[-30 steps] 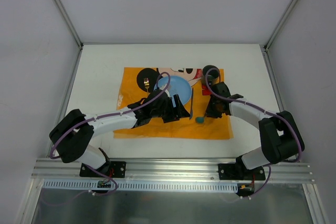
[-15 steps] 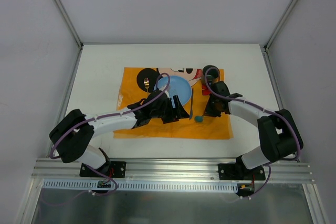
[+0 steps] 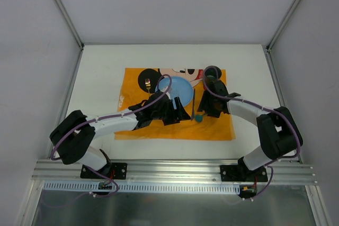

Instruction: Set the dinner table for one person

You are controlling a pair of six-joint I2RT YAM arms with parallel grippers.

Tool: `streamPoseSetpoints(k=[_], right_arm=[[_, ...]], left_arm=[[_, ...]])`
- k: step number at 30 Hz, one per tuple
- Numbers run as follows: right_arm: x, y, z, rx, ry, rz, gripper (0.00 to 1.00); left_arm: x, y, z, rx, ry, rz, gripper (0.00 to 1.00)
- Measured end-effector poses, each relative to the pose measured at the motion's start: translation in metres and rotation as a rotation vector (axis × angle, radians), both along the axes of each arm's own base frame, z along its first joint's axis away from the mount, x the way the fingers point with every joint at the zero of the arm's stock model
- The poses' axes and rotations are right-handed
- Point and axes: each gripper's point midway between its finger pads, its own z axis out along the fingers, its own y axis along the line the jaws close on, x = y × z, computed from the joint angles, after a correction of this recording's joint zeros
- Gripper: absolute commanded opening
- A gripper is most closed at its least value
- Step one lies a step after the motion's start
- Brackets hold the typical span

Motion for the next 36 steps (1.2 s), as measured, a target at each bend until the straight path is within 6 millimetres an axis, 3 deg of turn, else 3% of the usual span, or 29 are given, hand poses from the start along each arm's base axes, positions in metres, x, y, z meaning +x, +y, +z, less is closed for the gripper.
streamPoseSetpoints(k=[6,7,8,9,11,16,26,36], right_arm=[[0.001,0.001,0.000,0.002,0.004,-0.009,0.58],[0.002,0.002,-0.001,0.000,0.007,-0.011,0.53],[0.003,0.002,-0.001,-0.001,0.008,-0.011,0.32],[0.004,0.002,-0.002,-0.005,0.010,-0.007,0.26],[0.006,0.003,-0.006,-0.002,0.018,-0.018,0.15],[0.013,0.009,-0.008,0.023,0.006,-0.029,0.01],[0.015,0.017,-0.007,0.045,-0.035,-0.033,0.00],[-0.028,-0.004,-0.005,-0.003,-0.025,-0.036,0.01]], left_arm=[[0.000,0.000,0.000,0.004,-0.008,-0.007,0.67],[0.001,0.001,0.000,0.005,-0.009,-0.005,0.67],[0.002,0.002,0.000,0.004,-0.009,-0.006,0.67],[0.003,0.003,-0.001,0.005,-0.009,-0.004,0.67],[0.005,0.005,-0.001,0.006,-0.008,0.002,0.67],[0.007,0.014,-0.007,0.014,-0.002,0.021,0.67],[0.010,0.023,-0.010,0.014,0.010,0.034,0.67],[0.010,0.018,-0.005,-0.012,0.003,0.019,0.67]])
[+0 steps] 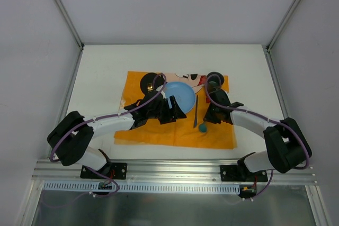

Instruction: Set the dinner table for one person

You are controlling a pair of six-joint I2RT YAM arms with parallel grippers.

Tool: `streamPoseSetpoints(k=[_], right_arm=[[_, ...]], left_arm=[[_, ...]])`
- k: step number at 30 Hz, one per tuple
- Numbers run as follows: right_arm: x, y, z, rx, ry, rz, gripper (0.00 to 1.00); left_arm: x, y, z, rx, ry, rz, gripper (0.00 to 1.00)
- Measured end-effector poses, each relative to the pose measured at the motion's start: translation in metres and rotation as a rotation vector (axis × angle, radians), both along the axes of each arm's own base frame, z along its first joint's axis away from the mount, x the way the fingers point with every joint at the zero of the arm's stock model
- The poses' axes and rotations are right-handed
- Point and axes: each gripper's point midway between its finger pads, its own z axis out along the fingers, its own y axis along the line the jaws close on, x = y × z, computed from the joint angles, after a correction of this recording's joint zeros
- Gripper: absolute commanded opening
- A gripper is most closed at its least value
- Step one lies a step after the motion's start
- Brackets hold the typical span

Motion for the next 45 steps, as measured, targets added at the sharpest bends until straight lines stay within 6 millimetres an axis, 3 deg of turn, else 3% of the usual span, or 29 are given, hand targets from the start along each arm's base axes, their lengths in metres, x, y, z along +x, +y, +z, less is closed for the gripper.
streamPoseSetpoints(k=[7,37,45], right_arm=[[-0.020,-0.018,0.005,-0.047,0.016,-0.015,0.00],[-0.023,-0.024,0.006,-0.074,0.019,-0.016,0.21],[-0.024,-0.025,0.005,-0.079,0.023,-0.010,0.12]], left_arm=[[-0.001,-0.003,0.002,-0.015,0.000,-0.012,0.67],[-0.001,-0.004,0.004,-0.022,-0.001,-0.011,0.66],[-0.001,-0.004,0.004,-0.022,-0.001,-0.011,0.66]])
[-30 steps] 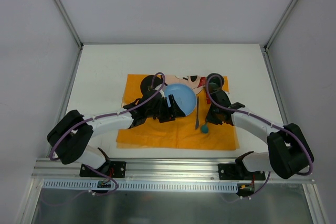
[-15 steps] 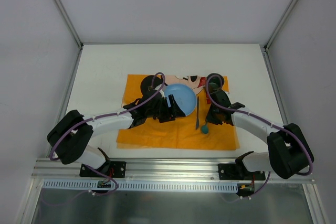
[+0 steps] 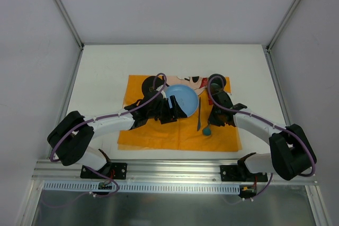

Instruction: Set the dinner table for one person

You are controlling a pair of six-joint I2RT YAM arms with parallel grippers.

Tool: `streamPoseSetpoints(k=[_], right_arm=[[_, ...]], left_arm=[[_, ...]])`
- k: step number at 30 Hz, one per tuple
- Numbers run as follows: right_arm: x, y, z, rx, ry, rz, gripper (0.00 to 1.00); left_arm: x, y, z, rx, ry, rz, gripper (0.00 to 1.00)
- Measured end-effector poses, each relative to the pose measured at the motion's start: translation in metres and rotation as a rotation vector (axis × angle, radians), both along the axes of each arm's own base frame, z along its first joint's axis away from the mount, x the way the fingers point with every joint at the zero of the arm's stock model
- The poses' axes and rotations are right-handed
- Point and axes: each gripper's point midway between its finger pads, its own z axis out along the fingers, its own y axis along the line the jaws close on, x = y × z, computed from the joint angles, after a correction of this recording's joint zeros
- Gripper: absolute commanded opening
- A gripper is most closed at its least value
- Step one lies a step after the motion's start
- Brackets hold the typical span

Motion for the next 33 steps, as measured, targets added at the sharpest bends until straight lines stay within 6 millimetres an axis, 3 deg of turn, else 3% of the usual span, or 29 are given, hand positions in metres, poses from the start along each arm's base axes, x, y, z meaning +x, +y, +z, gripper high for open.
streamPoseSetpoints(k=[14,23,30,33], right_arm=[[-0.002,0.000,-0.001,-0.004,0.008,0.003,0.02],[-0.013,-0.005,0.036,0.031,-0.077,0.012,0.03],[-0.021,-0.010,0.052,0.047,-0.113,0.007,0.01],[-0.020,-0.005,0.067,0.096,-0.159,0.014,0.00]], left_arm=[[0.000,0.000,0.000,0.000,0.000,0.000,0.66],[0.000,0.000,-0.001,0.002,0.002,0.000,0.66],[0.000,0.000,-0.009,0.024,0.013,-0.004,0.66],[0.006,-0.007,-0.013,0.038,0.014,-0.018,0.66]])
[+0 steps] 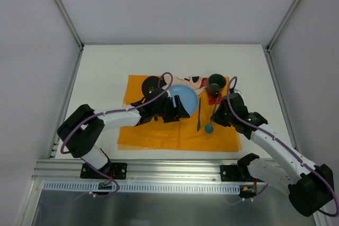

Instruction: Set the dinner table for one person

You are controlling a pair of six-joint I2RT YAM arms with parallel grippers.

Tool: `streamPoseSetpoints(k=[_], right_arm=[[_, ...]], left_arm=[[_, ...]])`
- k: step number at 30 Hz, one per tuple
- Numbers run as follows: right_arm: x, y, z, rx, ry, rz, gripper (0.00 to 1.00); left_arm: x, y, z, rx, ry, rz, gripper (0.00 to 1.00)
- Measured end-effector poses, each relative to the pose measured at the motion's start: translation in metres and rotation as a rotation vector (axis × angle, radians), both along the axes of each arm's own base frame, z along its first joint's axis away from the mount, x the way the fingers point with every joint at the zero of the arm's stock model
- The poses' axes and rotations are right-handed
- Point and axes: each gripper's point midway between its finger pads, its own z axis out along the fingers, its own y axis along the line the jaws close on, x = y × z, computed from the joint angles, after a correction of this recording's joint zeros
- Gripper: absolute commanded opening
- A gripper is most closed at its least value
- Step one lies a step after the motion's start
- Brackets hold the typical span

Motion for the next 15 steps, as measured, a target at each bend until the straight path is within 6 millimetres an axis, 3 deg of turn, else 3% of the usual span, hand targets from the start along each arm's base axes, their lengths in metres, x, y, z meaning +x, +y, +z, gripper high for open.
streamPoseSetpoints(k=[7,15], right_arm=[[0.008,0.036,0.054,0.221,-0.167,0.106,0.01],[0.011,0.075,0.106,0.488,-0.324,0.203,0.00]], left_arm=[[-0.002,-0.026,-0.014,-0.061,0.038,-0.099,0.65],[0.002,-0.050,0.009,-0.217,0.002,-0.150,0.64]])
